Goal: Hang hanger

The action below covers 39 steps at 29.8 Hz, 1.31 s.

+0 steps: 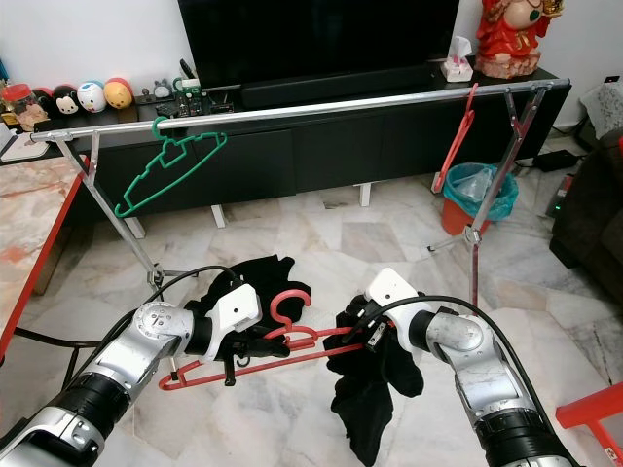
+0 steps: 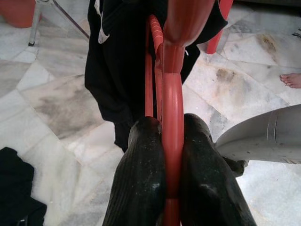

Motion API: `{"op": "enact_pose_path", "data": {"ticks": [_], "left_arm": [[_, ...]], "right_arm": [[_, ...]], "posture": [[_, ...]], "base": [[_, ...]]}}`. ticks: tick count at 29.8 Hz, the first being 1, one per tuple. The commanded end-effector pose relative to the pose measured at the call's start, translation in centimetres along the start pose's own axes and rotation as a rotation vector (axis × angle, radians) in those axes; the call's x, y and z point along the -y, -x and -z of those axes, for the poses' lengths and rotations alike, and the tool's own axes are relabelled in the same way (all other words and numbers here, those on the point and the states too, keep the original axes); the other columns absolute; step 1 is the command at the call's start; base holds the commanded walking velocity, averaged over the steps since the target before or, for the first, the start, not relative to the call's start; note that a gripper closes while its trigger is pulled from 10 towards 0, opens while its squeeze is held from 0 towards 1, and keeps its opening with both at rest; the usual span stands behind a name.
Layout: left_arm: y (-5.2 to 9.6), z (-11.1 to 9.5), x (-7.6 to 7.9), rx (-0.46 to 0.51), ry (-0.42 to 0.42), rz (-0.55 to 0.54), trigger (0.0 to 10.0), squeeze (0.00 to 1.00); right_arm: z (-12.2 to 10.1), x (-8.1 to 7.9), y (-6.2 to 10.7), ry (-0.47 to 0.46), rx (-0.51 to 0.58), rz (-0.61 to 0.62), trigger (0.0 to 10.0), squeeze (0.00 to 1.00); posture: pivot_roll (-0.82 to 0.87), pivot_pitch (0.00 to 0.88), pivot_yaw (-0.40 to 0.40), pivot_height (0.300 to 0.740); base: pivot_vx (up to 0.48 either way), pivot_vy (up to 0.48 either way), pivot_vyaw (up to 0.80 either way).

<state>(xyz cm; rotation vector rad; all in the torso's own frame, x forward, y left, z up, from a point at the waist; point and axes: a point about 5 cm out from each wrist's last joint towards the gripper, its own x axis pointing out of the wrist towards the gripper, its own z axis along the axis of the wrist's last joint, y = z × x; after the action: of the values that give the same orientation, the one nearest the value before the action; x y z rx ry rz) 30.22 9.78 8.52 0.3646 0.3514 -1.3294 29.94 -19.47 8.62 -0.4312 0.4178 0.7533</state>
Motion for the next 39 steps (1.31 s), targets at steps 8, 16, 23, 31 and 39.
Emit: {"op": "enact_pose_path", "data": {"ticks": [8,16,23,31,39], "left_arm": [[-0.8,-1.2,1.4,0.041,-0.022,0.138,10.0,0.0],[-1.0,-1.5,0.9,0.061,-0.027,0.076,10.0,0.0],[-1.0,-2.1,1.3,0.101,-0.013,0.129,10.0,0.0],[-1.0,-2.8,1.4,0.158,0.005,0.138,10.0,0.0],[-1.0,-3.6,1.4,0.217,0.026,0.151,10.0,0.0]], "right_arm": [[-3.5,-1.2,-0.2,0.053,0.119,-0.067,10.0,0.0],[-4.4,-2.5,-0.1,0.045,0.149,-0.136,10.0,0.0],[-4.8,-4.3,-0.2,0.059,0.169,-0.22,10.0,0.0],[-6.0,-5.9,0.1,0.015,0.248,-0.293,10.0,0.0],[-5.5,-6.8,0.8,-0.035,0.282,-0.312,10.0,0.0]], "posture": [[-0.06,0.0,0.037,0.74],[-0.07,0.0,0.034,0.74],[-0.07,0.0,0.033,0.74],[-0.07,0.0,0.029,0.74],[-0.08,0.0,0.03,0.74]], "base": [[0.0,0.0,0.0],[0.0,0.0,0.0],[0.0,0.0,0.0],[0.0,0.0,0.0],[0.0,0.0,0.0]]}}
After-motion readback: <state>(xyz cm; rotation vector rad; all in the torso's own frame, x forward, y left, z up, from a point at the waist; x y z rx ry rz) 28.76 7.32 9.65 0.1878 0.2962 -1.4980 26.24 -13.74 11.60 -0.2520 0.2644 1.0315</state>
